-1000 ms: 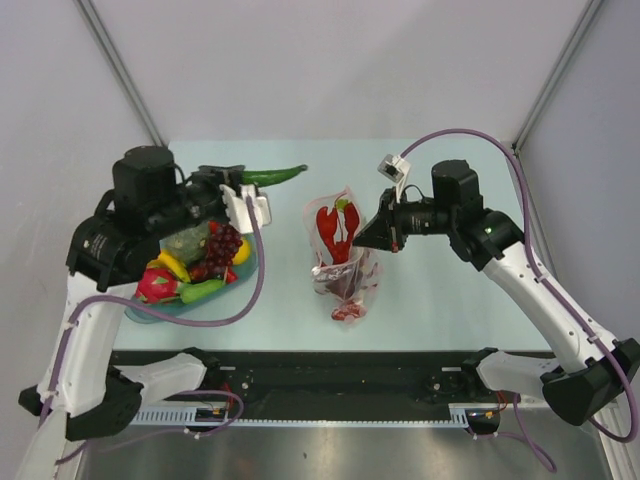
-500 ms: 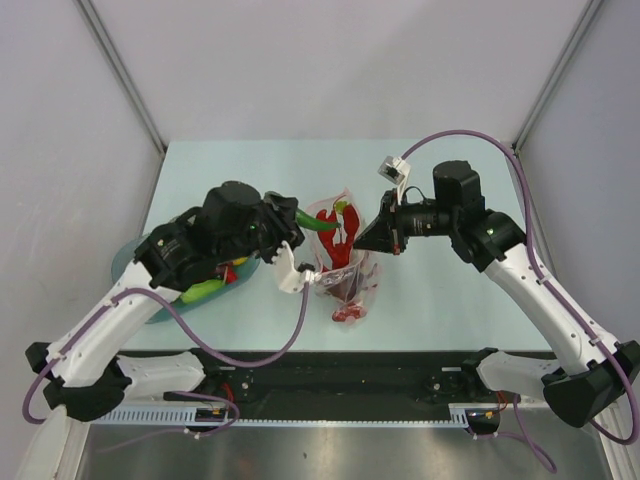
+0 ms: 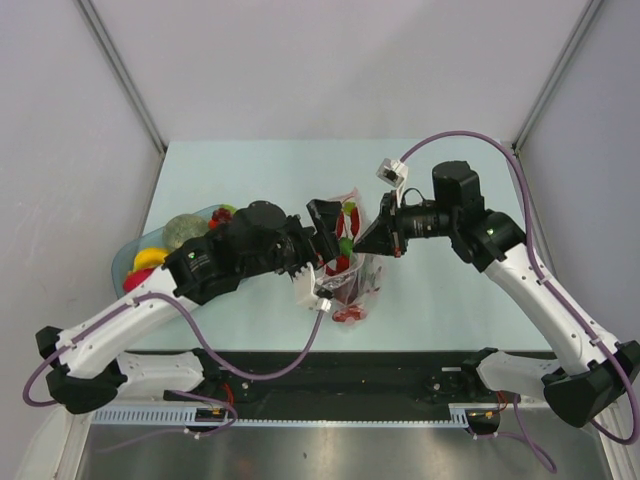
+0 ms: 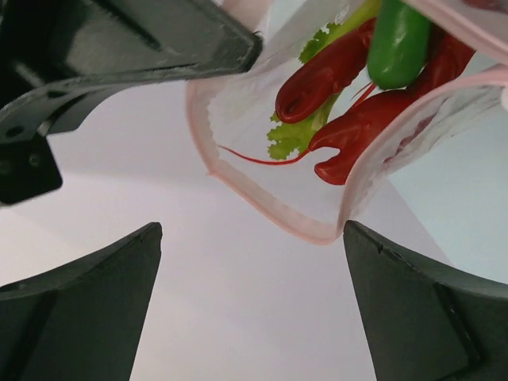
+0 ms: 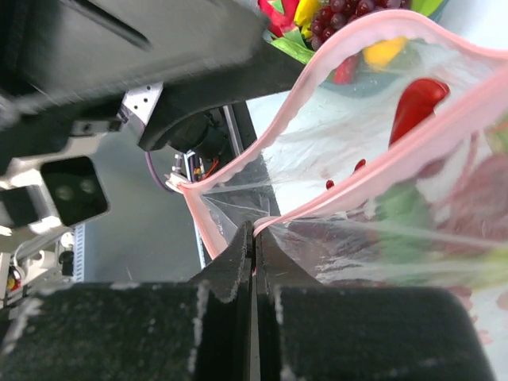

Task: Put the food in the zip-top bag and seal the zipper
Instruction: Place the fake vegetable in the zipper food storage bag, then zip the zipper food storage bag at the center of the board.

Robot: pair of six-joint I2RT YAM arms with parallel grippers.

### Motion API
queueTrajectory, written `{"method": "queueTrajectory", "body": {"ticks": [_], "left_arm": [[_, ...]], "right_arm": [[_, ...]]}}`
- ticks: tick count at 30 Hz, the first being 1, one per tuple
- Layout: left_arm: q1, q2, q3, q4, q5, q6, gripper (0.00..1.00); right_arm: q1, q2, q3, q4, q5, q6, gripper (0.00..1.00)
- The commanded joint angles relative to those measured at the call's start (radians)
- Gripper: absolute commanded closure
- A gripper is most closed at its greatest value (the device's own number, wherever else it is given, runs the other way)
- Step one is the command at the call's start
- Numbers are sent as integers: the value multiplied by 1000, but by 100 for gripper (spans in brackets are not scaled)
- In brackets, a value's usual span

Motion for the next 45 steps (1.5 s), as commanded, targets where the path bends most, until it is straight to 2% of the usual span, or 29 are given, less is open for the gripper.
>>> {"method": "queueTrajectory", "body": {"ticks": [1, 4, 8, 12, 16, 25, 27, 28, 30, 31, 32, 35, 36, 38, 39, 40, 43, 45], "left_arm": [[2, -83, 33, 19, 63, -144, 1], [17, -174, 19, -88, 137, -193, 3], [17, -246, -32, -243, 163, -117, 10], [19, -211, 20, -263, 229, -173, 14], [5, -131, 71, -338, 365, -189, 17], [-35, -53, -41, -354, 392, -221, 30], [-40, -41, -41, -331, 401, -259, 44], [-44, -38, -24, -332, 413, -292, 59], [-58, -35, -6, -331, 444, -336, 77], [-82, -39, -1, -320, 447, -401, 93], [-99, -47, -4, -276, 448, -440, 99], [-165, -70, -33, -144, 421, -637, 100], [-182, -61, -36, -109, 407, -767, 100], [-184, -35, -15, -47, 401, -901, 100], [-184, -21, -7, -29, 366, -1032, 100], [-182, 1, -1, 16, 335, -1096, 100], [-175, 4, -19, 86, 254, -1260, 100], [-165, -10, -47, 138, 211, -1354, 100]], "right_arm": [[-14, -25, 69, -45, -52, -84, 100], [-23, -8, 115, -103, -69, -140, 100], [-23, 24, 168, -134, -97, -192, 100], [-6, 45, 187, -131, -130, -212, 100], [25, 75, 214, -152, -138, -253, 100], [97, 114, 270, -226, -134, -356, 100], [113, 121, 283, -243, -112, -399, 100], [130, 124, 286, -251, -103, -411, 100], [143, 134, 293, -249, -86, -436, 100], [152, 148, 300, -243, -82, -440, 100], [155, 154, 305, -232, -72, -441, 100], [173, 183, 325, -179, -51, -437, 100], [178, 190, 331, -166, -40, -431, 99], [187, 200, 359, -139, -7, -422, 76], [187, 202, 369, -137, 13, -418, 63], [186, 196, 378, -154, 41, -419, 39], [135, 136, 369, -183, 121, -419, 13], [49, 57, 322, -186, 121, -411, 11]]}}
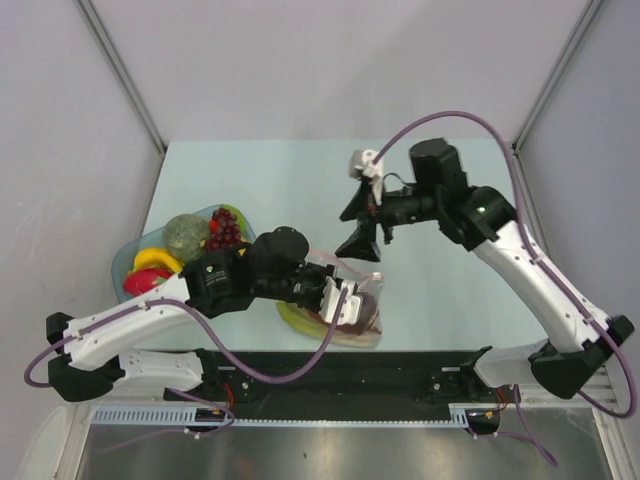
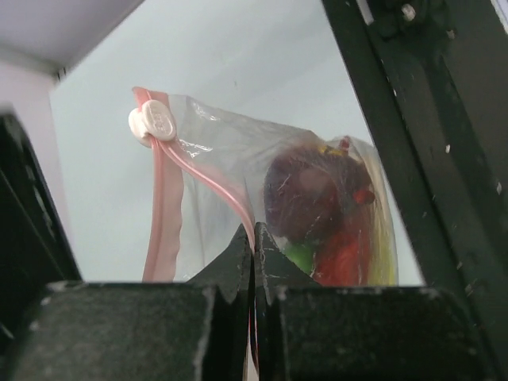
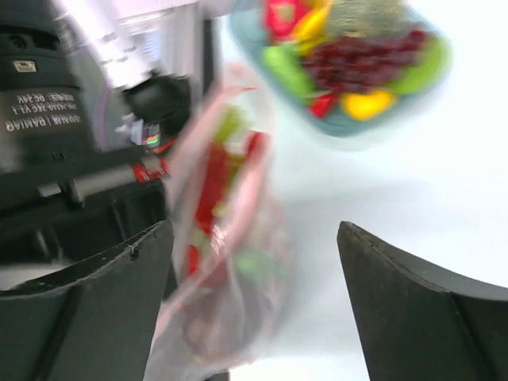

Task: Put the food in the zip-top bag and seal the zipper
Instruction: Zip the zipper food storage bag at the center of the board.

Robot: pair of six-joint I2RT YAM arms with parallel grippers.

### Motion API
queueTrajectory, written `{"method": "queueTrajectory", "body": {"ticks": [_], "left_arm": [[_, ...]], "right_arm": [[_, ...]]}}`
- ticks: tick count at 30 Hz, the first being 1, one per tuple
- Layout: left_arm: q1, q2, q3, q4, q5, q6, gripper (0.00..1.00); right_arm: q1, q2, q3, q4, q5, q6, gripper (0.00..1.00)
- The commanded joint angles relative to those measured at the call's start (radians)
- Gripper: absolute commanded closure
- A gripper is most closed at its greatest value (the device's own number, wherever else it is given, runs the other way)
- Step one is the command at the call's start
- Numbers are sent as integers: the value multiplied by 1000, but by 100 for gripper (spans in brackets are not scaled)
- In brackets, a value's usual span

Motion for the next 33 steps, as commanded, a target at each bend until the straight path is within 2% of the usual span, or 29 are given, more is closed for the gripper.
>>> {"method": "queueTrajectory", "body": {"ticks": [1, 6, 9, 13, 16, 21, 28, 31, 33], "left_arm": [[14, -26, -36, 221, -108, -352, 100], [98, -14, -50, 284, -92, -478, 100], [132, -17, -56, 305, -53, -503, 100], [135, -37, -71, 310, -47, -500, 100], [137, -59, -85, 308, -53, -491, 100], [140, -82, -108, 307, -38, -474, 100], [140, -121, -144, 322, 11, -446, 100], [138, -134, -164, 344, 17, -434, 100], [140, -135, -161, 339, 16, -432, 100]], "right_arm": [[-138, -163, -16, 20, 66, 1, 10], [-360, -318, -98, -107, -43, -68, 15], [-380, -395, -213, -126, -91, -122, 22], [-353, -508, -354, -25, -112, -74, 26], [-324, -533, -431, 73, -99, -25, 28], [-250, -527, -491, 217, -60, 39, 33], [-123, -495, -530, 329, 17, 78, 35], [-89, -469, -525, 353, 24, 84, 42], [-77, -452, -525, 356, 27, 79, 50]]}}
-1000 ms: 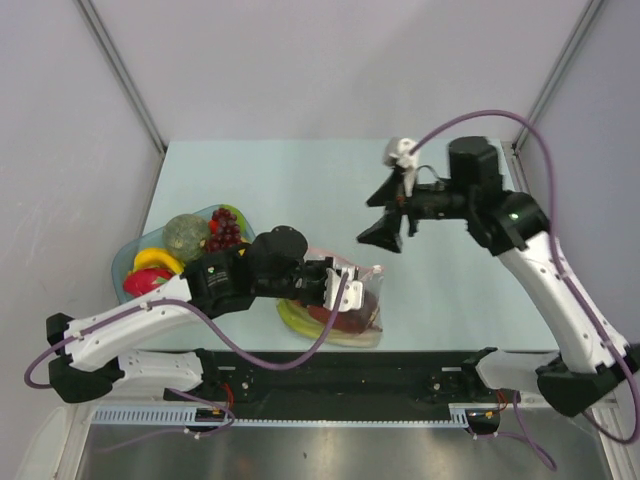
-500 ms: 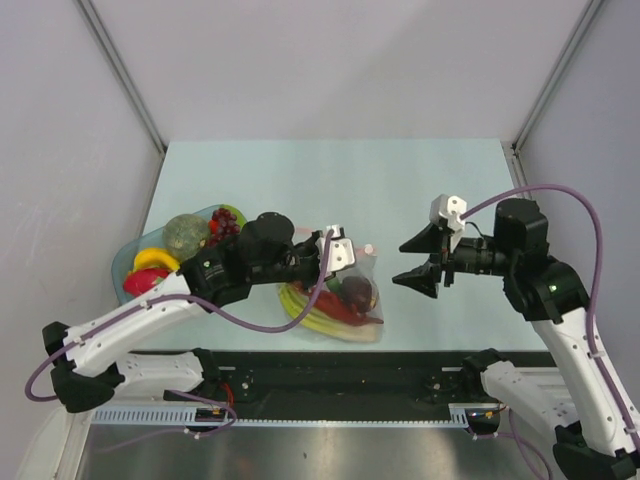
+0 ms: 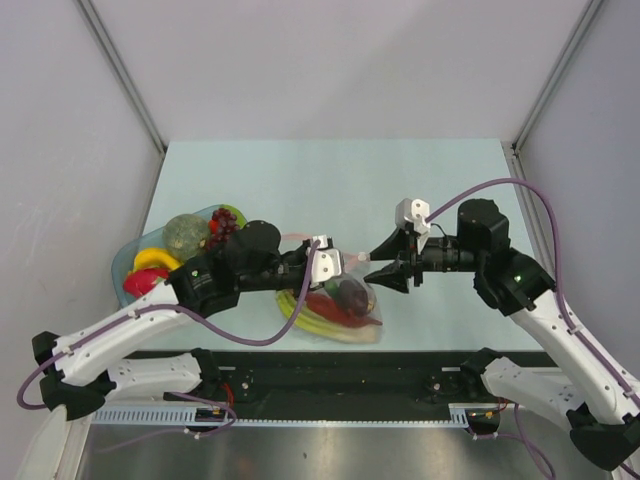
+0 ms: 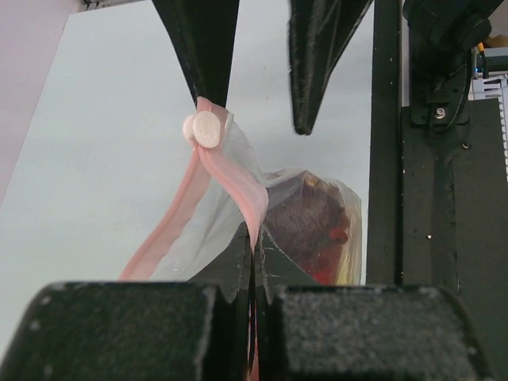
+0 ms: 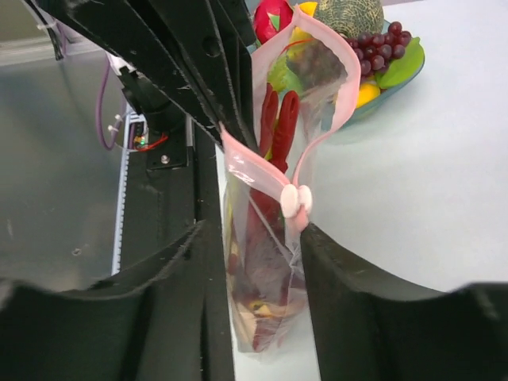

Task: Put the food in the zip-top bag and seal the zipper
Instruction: Zip the zipper food storage bag at the center of the board.

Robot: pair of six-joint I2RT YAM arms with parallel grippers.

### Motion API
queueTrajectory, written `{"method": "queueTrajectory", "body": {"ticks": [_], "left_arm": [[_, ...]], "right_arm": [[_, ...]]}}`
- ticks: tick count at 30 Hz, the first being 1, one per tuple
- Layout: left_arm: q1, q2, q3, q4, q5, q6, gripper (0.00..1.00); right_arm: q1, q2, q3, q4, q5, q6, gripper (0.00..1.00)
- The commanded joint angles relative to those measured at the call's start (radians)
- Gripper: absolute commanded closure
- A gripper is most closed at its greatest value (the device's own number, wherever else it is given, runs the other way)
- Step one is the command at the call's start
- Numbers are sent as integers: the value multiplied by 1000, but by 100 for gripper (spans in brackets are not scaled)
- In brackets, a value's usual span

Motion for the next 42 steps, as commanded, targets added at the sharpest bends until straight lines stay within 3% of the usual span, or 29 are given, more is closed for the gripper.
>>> {"method": "queueTrajectory", "body": {"ticks": [1, 5, 10, 14, 16, 17, 19, 22, 31, 39, 42], "left_arm": [[4, -32, 0, 69, 43, 19, 100], [4, -44, -11, 72, 51, 25, 100], [4, -43, -14, 75, 57, 30, 100], [4, -43, -12, 75, 54, 31, 99], [4, -44, -9, 65, 50, 35, 87], [4, -47, -3, 51, 47, 35, 67], [4, -59, 14, 10, 43, 63, 49], [5, -70, 83, -27, 30, 108, 41], [5, 112, 357, -162, 141, 113, 41], [-9, 215, 411, -204, 218, 127, 48], [-12, 226, 407, -210, 229, 125, 56]], "right_arm": [[27, 30, 1, 87, 30, 17, 53], [30, 41, 1, 79, 33, 9, 69], [31, 42, -9, 70, 50, 12, 75], [30, 38, -9, 69, 44, 14, 100], [33, 31, -9, 72, 46, 16, 100], [34, 21, -9, 73, 49, 14, 100], [34, 7, -13, 67, 50, 0, 100], [45, -16, -11, 46, 66, -39, 100], [87, -32, 20, 29, 102, -98, 100], [107, -32, 40, 7, 130, -103, 100], [110, -35, 43, 9, 133, -100, 100]]}}
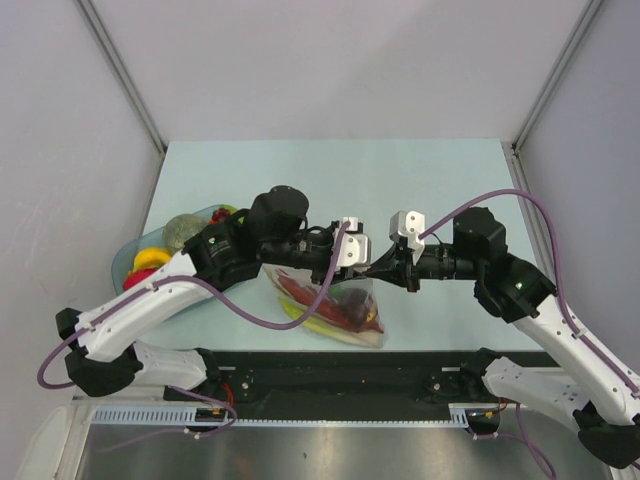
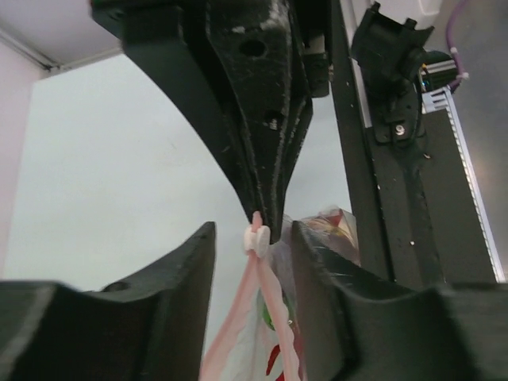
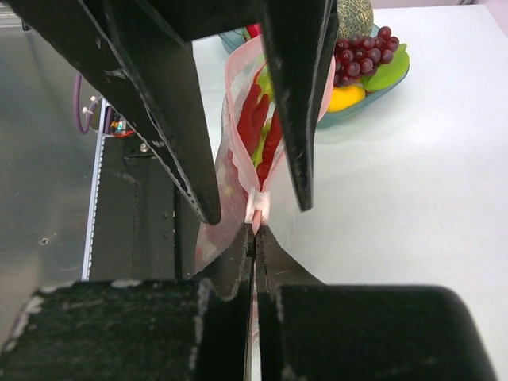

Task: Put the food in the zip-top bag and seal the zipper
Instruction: Zip the zipper food storage bag at the center of the board.

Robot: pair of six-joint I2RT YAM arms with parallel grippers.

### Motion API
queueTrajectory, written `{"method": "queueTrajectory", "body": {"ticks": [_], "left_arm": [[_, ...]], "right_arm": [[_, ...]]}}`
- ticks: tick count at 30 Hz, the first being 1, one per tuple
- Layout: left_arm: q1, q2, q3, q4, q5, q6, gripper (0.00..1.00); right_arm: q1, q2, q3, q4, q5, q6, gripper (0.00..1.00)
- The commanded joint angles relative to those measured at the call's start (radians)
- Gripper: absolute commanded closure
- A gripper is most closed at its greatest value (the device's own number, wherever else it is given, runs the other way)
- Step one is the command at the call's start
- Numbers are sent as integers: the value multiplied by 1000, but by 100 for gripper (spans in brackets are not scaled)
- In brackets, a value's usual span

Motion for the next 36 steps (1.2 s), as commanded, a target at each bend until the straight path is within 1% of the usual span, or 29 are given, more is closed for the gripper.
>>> {"method": "queueTrajectory", "body": {"ticks": [1, 5, 6, 8, 9, 11, 12, 16, 21, 24, 32, 36], "left_arm": [[-6, 0, 40, -23, 62, 14, 59], [-6, 5, 29, -15, 55, 14, 68], [-6, 6, 26, -21, 50, 17, 74], [-5, 3, 17, -32, 45, 22, 80], [-2, 0, 12, -40, 39, 24, 85], [10, -16, -11, -54, 33, 27, 91], [16, -23, -34, -57, 32, 27, 92], [78, -70, -92, -77, 22, 40, 96], [116, -121, -152, -89, -8, 63, 100], [145, -151, -175, -109, -24, 85, 100], [291, -243, -227, -184, -62, 185, 100], [360, -294, -276, -212, -67, 223, 100]], "right_arm": [[12, -19, 50, 16, 17, -13, 100], [25, -24, 45, 18, 23, -19, 100], [26, -27, 45, 18, 26, -22, 100], [29, -31, 45, 13, 36, -28, 100], [28, -34, 44, 8, 39, -29, 100], [29, -45, 44, 7, 46, -32, 100], [29, -47, 44, 7, 51, -33, 100], [29, -63, 41, -2, 72, -39, 100], [29, -74, 41, -2, 82, -39, 100], [29, -80, 41, -8, 94, -45, 100], [20, -102, 41, -33, 157, -54, 100], [-6, -108, 47, -39, 149, -52, 100]]}}
